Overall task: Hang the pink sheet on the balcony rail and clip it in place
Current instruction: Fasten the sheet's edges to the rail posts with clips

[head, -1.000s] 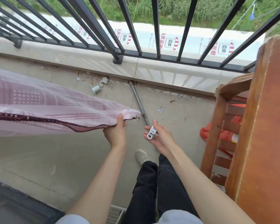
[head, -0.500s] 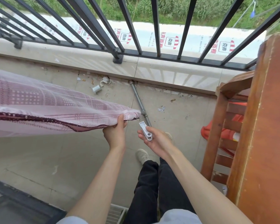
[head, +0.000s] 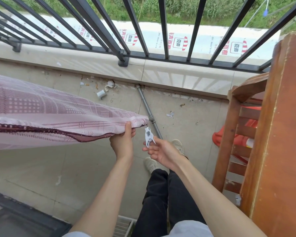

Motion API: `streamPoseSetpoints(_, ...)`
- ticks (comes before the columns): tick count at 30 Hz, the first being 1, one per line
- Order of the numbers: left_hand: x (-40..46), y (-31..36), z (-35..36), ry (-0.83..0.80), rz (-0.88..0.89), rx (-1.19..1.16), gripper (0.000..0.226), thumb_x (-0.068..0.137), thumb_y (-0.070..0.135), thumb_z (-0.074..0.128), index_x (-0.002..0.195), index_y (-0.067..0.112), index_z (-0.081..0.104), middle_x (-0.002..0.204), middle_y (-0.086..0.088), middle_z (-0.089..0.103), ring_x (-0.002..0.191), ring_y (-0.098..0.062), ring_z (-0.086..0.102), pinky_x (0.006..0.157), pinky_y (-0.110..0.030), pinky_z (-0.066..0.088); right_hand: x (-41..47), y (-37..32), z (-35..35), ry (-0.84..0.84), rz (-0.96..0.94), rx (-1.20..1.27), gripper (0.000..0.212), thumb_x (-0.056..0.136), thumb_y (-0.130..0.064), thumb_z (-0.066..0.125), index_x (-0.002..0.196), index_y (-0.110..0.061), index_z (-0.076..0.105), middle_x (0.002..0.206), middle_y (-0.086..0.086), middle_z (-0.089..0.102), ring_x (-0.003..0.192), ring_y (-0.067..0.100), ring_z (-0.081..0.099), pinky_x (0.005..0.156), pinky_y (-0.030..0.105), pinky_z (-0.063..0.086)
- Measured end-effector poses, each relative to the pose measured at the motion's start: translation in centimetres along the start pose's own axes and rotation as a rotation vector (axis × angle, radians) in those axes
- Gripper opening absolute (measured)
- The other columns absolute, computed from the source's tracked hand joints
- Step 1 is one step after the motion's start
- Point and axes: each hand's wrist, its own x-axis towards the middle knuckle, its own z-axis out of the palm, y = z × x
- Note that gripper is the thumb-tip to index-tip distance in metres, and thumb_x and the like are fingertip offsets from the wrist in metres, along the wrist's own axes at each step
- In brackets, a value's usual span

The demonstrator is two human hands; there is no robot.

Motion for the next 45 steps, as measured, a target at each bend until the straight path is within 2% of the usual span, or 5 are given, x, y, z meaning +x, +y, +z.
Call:
streamPoseSetpoints(16,0.8,-1.2,-0.5,0.066,-0.010,0.192,0.025,0.082,0.032,0.062,0.091,0.010,0.069,0.094,-0.005,0.072,0.093,-0.024,0.066,0.088,-0.039,0.051,1.9,-1.3,0.1,-0.062,-0.001,-0.057,0.015,0.094,-0.018,0.053,0.091,-0.005,0.060,0.082,0.013,0.054,0.060,0.010,0.036,0.038,0.014,0.030)
streamPoseSetpoints(22,0.3,-0.9,-0.4,0.075,-0.024,0.152,0.021,0.082,0.026,0.064,0.089,0.008,0.069,0.086,-0.004,0.071,0.075,-0.016,0.066,0.079,-0.033,0.051,2.8,-3.5,2.0,-0.054,-0.036,-0.162,0.020,0.094,-0.023,0.054,0.081,-0.008,0.057,0.068,0.007,0.055,0.055,0.009,0.038,0.039,0.013,0.030)
streamPoseSetpoints(29,-0.8,-1.7,-1.0,-0.186,0.068,0.301,0.013,0.089,0.028,0.055,0.092,0.016,0.059,0.091,-0.001,0.064,0.094,-0.023,0.062,0.089,-0.039,0.049,0.3,-2.3,1.0,0.055,-0.108,-0.398,0.051,0.093,-0.056,0.037,0.114,-0.014,0.057,0.096,0.004,0.067,0.083,0.015,0.057,0.077,0.030,0.050)
streamPoseSetpoints(39,-11.3,-3.3,-2.7,-0.832,1.095,0.963,0.048,0.089,0.026,0.057,0.133,0.009,0.045,0.138,-0.016,0.043,0.129,-0.033,0.039,0.105,-0.046,0.032,-18.8,7.5,-5.3,0.922,-0.823,-1.039,0.064,0.095,-0.040,0.047,0.148,-0.020,0.019,0.154,-0.001,0.024,0.142,0.014,0.019,0.117,0.035,0.018)
streamPoseSetpoints(45,-20.1,-3.6,0.8,-1.052,1.591,1.105,0.056,0.092,0.038,0.045,0.143,0.021,0.030,0.150,-0.014,0.027,0.140,-0.035,0.022,0.112,-0.049,0.019,-27.4,16.6,-12.3,1.419,-0.638,-1.013,0.062,0.097,-0.041,0.042,0.149,-0.027,0.012,0.158,-0.003,0.007,0.146,0.016,0.002,0.118,0.036,0.001)
